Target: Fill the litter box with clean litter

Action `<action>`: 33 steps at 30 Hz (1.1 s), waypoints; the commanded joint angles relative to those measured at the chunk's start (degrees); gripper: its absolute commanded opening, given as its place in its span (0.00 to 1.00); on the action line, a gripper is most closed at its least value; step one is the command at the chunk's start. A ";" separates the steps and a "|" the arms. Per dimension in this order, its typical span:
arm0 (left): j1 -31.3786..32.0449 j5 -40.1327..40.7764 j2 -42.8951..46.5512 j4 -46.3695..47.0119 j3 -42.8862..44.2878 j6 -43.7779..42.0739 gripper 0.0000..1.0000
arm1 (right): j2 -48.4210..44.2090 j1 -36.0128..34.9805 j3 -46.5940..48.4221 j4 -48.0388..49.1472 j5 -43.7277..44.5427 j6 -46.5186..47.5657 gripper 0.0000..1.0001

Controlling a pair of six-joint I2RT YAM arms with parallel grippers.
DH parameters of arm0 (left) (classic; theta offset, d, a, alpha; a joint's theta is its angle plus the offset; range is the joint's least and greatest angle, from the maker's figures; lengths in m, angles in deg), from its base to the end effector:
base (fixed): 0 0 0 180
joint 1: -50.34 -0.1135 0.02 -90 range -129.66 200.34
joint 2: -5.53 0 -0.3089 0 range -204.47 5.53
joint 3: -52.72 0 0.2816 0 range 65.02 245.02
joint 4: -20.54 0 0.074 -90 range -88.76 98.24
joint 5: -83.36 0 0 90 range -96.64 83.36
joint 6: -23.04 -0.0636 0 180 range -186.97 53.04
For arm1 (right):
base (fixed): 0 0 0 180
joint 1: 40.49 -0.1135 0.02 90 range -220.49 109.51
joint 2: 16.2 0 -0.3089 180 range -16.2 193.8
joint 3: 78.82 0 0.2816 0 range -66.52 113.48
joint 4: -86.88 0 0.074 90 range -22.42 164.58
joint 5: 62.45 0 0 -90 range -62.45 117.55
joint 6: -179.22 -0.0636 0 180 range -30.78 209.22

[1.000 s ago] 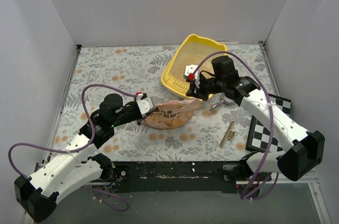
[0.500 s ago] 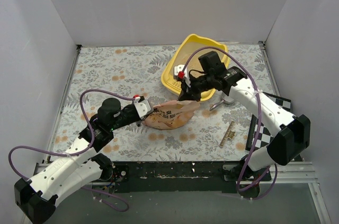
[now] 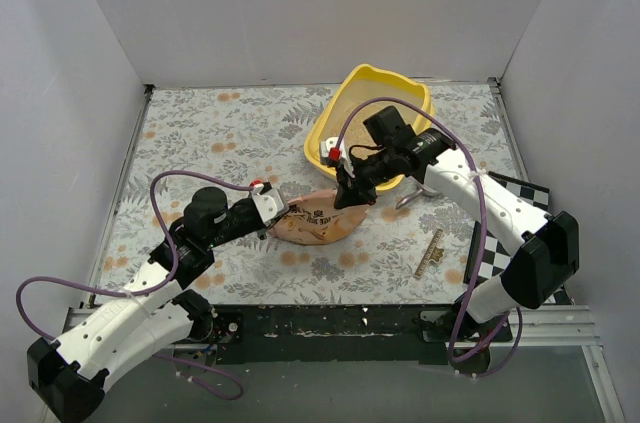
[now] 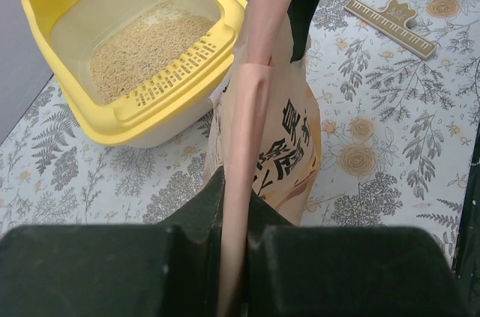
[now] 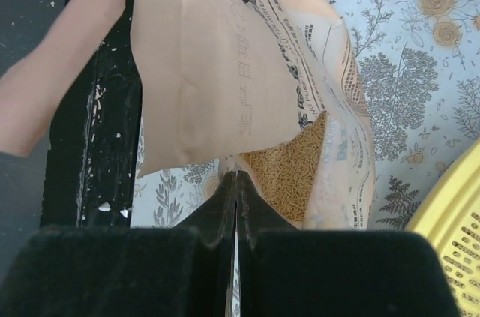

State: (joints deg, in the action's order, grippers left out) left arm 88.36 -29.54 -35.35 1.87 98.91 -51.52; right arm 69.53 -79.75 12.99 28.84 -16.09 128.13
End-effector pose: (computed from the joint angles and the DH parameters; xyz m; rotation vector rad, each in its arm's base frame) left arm 0.1390 -0.1401 0.3111 0.6639 1.7867 -1.0095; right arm 0.2440 0.2561 0.3568 -1.7172 1.6045 0.9345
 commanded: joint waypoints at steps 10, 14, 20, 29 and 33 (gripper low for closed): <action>0.30 -0.66 1.95 4.35 0.65 0.64 0.00 | -0.48 -5.46 -3.30 -3.49 2.24 -1.03 0.01; 0.30 -1.36 1.33 4.52 0.83 1.26 0.00 | -0.39 -7.23 -6.11 2.91 5.49 -5.15 0.01; 0.21 -1.54 1.51 4.44 1.09 1.78 0.00 | 1.27 -7.23 -8.93 11.71 12.25 -9.99 0.23; 0.21 -0.40 0.28 4.70 1.79 -1.63 0.00 | 4.18 -5.82 -10.94 24.09 24.28 -17.46 0.68; 0.21 3.55 -2.97 4.70 4.42 -8.13 0.00 | 1.90 -5.12 -14.90 31.92 31.40 -22.56 0.70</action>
State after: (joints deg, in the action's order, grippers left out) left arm 88.58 -28.62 -37.14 2.94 98.65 -53.14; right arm 73.09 -86.66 1.55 50.22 2.40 111.22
